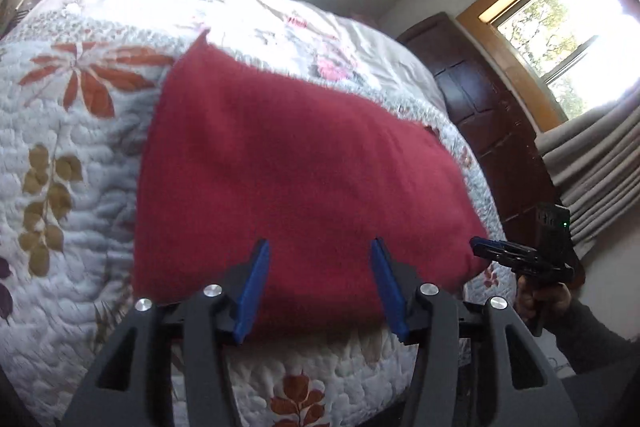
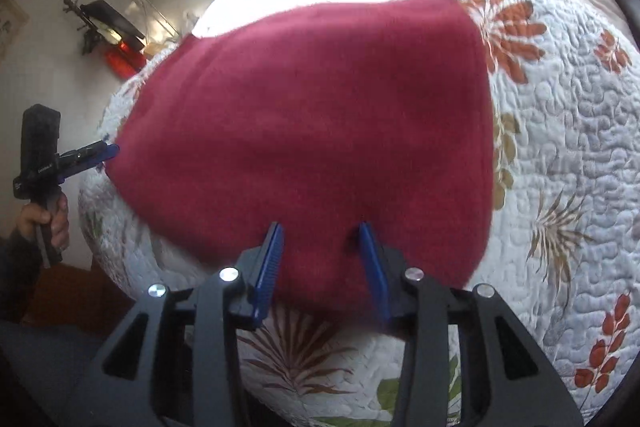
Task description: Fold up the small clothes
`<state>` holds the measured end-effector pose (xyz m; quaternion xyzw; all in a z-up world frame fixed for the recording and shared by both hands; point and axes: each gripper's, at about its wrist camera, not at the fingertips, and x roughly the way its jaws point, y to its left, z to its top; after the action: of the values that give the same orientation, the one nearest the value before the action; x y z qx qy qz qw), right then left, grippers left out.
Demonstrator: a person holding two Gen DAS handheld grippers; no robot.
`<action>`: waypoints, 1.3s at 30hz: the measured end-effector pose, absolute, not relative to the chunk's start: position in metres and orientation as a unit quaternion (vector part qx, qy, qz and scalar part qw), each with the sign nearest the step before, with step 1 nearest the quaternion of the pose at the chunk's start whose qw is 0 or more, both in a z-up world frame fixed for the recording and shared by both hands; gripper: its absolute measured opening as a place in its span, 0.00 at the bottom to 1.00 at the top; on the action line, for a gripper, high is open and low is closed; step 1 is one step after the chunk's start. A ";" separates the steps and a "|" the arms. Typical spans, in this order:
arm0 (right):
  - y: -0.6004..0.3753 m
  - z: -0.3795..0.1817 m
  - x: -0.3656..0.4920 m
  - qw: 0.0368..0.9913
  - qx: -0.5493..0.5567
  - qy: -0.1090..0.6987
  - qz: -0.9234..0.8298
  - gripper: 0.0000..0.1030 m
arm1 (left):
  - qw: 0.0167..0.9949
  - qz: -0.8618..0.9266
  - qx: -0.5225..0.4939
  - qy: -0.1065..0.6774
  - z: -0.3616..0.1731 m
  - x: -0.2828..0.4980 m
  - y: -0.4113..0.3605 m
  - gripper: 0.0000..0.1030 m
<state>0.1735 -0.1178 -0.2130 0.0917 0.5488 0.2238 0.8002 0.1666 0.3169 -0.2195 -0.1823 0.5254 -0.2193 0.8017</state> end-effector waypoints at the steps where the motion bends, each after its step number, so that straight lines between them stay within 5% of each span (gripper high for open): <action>1: -0.119 -0.221 0.169 0.798 0.099 0.551 0.223 0.38 | 0.793 -0.211 -0.180 0.542 -0.236 0.166 0.316 0.50; 11: -0.168 -0.238 0.154 0.795 0.168 0.542 0.215 0.09 | 0.791 -0.178 -0.208 0.547 -0.243 0.151 0.342 0.50; 13: -0.178 -0.232 0.146 0.807 0.164 0.538 0.181 0.16 | 0.786 -0.166 -0.229 0.550 -0.237 0.142 0.363 0.51; 14: -0.181 -0.226 0.140 0.816 0.152 0.535 0.158 0.34 | 0.788 -0.152 -0.234 0.548 -0.230 0.138 0.372 0.58; 16: -0.178 -0.206 0.129 0.833 0.123 0.524 0.129 0.37 | 0.802 -0.118 -0.243 0.533 -0.212 0.136 0.401 0.85; 17: -0.168 -0.190 0.123 0.843 0.101 0.513 0.123 0.37 | 0.806 -0.118 -0.256 0.520 -0.203 0.139 0.414 0.89; 24: 0.037 -0.116 0.085 0.867 -0.168 0.425 0.199 0.46 | 0.714 -0.214 -0.373 0.552 -0.214 0.224 0.457 0.96; 30: 0.223 -0.147 0.057 0.822 -0.387 0.336 0.247 0.65 | 0.630 -0.259 -0.438 0.587 -0.253 0.285 0.453 0.96; 39: 0.314 -0.221 0.080 0.739 -0.579 0.276 0.204 0.65 | 0.590 -0.300 -0.476 0.579 -0.270 0.313 0.457 0.96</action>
<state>0.0797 0.3138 -0.2205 -0.5791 0.2764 0.2040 0.7394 0.3125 0.4568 -0.2700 -0.4763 0.5787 -0.2997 0.5903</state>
